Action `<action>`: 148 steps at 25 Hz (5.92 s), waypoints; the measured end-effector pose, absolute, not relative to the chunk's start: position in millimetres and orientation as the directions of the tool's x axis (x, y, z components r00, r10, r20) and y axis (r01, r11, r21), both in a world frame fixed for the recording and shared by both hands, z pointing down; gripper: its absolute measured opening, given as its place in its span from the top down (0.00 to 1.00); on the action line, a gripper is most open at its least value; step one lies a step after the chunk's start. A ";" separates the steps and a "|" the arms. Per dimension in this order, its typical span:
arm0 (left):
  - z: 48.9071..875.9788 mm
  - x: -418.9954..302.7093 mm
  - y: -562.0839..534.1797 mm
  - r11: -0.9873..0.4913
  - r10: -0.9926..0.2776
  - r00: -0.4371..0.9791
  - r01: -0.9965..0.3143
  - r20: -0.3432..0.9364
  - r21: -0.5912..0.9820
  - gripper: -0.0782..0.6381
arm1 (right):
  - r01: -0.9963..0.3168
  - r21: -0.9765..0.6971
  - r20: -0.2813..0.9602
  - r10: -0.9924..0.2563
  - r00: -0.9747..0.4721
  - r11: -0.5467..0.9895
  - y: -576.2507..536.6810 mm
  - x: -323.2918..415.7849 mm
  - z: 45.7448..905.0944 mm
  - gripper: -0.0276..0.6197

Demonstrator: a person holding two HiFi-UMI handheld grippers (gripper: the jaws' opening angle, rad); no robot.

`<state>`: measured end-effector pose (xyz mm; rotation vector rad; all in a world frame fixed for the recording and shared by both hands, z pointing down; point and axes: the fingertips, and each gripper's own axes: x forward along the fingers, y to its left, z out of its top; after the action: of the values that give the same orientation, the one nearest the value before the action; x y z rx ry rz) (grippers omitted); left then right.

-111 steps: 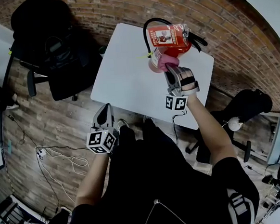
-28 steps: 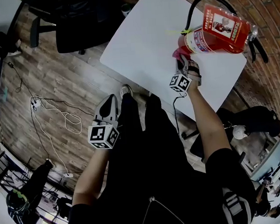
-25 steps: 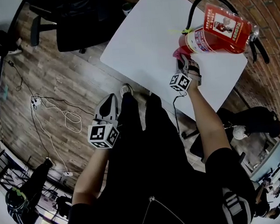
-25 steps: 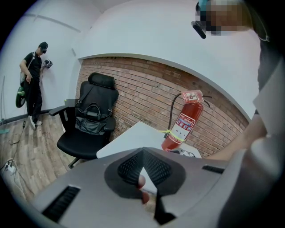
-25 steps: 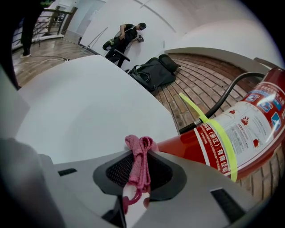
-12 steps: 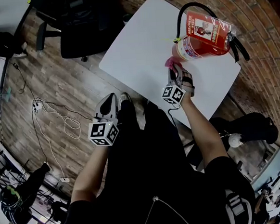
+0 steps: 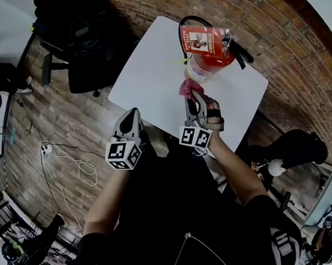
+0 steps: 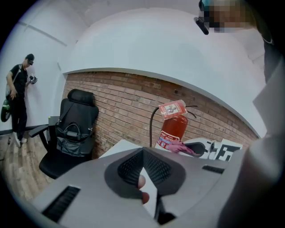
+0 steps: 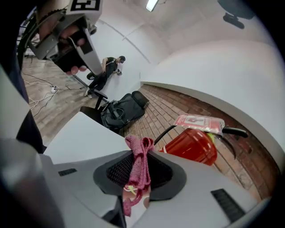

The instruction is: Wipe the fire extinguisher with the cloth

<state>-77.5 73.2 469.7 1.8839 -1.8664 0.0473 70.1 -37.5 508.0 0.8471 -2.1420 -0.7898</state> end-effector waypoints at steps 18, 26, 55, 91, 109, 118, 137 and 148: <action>457.1 -139.2 -40.9 -0.388 -0.824 0.503 -0.836 0.260 0.387 0.85 | -0.324 0.900 0.257 -0.955 -0.148 0.292 -77.9 41.0 426.4 0.80; 463.8 -187.7 -60.1 -0.483 -0.752 0.604 -0.777 0.264 0.403 0.85 | -0.242 0.951 0.189 -0.982 -0.027 0.190 -95.3 23.5 415.5 0.80; 508.4 -255.4 -57.5 -0.450 -0.725 0.605 -0.778 0.329 0.439 0.85 | -0.223 0.954 0.228 -0.969 0.096 0.203 -119.2 15.1 471.2 0.80; 549.1 -295.9 -32.1 -0.372 -0.727 0.526 -0.842 0.440 0.392 0.85 | -0.268 0.886 0.415 -0.906 0.089 0.379 -121.7 12.7 628.1 0.80; 554.4 -308.9 -27.4 -0.345 -0.738 0.488 -0.866 0.465 0.362 0.85 | -0.311 0.842 0.493 -0.863 0.109 0.441 -125.0 10.6 689.7 0.80; 559.1 -316.7 -22.9 -0.331 -0.743 0.468 -0.878 0.478 0.345 0.85 | -0.337 0.810 0.542 -0.832 0.121 0.479 -125.4 12.9 724.8 0.80; 564.3 -340.5 -11.9 -0.283 -0.766 0.420 -0.900 0.487 0.330 0.85 | -0.348 0.730 0.666 -0.727 0.170 0.588 -122.5 19.5 782.8 0.80; 552.5 -332.9 -15.3 -0.314 -0.775 0.455 -0.879 0.439 0.358 0.85 | -0.366 0.810 0.533 -0.836 0.131 0.459 -121.7 -10.9 670.8 0.80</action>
<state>-332.9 -15.3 552.5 2.1572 -1.3761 0.2492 -10.9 -121.7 670.8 1.1192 -1.4662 -0.4737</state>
